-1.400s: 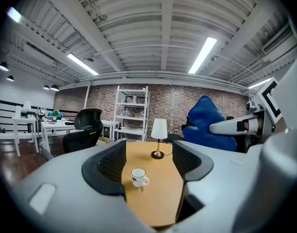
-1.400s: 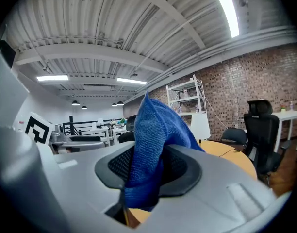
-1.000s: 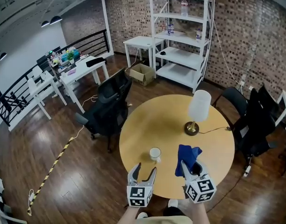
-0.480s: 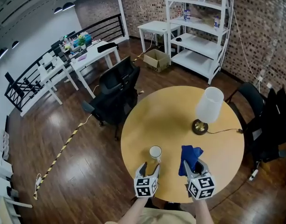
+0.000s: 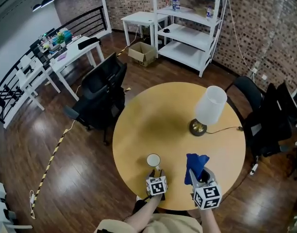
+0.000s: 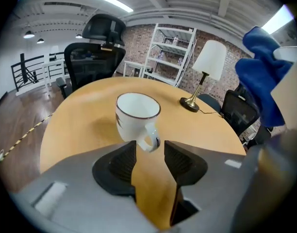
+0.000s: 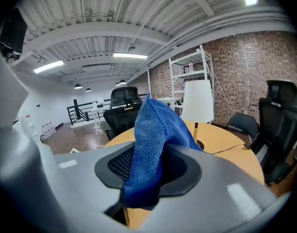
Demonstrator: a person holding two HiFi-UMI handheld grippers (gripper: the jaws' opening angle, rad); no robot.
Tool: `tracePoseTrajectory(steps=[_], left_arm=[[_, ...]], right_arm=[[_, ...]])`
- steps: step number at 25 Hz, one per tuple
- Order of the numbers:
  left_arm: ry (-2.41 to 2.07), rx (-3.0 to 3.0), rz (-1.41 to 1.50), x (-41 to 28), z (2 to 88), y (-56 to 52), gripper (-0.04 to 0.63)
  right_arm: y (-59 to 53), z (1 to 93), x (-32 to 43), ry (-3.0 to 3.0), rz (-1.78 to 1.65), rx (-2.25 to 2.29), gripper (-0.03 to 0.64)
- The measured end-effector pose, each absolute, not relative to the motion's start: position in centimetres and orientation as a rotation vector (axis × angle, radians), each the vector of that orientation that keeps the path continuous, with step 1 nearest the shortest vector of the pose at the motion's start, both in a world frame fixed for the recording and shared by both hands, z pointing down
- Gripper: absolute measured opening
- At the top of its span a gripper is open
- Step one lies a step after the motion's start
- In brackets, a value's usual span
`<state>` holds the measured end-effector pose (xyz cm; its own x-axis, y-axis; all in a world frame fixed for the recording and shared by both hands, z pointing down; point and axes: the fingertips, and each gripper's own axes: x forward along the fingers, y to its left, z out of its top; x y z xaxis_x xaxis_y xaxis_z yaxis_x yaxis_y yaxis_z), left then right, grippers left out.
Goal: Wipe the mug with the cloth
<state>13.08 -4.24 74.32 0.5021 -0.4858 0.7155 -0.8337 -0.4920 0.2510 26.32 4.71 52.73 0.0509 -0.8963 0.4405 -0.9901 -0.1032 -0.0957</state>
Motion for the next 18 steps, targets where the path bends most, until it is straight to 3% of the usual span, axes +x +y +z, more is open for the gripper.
tracePoseTrajectory(steps=[13, 18], left_arm=[[-1.172, 2.217, 0.881, 11.8, 74.8, -7.1, 0.071], [-1.219, 2.24, 0.914, 9.7, 74.1, -9.0, 0.073]], right_arm=[[4.1, 56.7, 28.0, -1.874, 0.724, 2.064, 0.133], [2.6, 57.7, 26.5, -1.926, 0.761, 2.007, 0.133]])
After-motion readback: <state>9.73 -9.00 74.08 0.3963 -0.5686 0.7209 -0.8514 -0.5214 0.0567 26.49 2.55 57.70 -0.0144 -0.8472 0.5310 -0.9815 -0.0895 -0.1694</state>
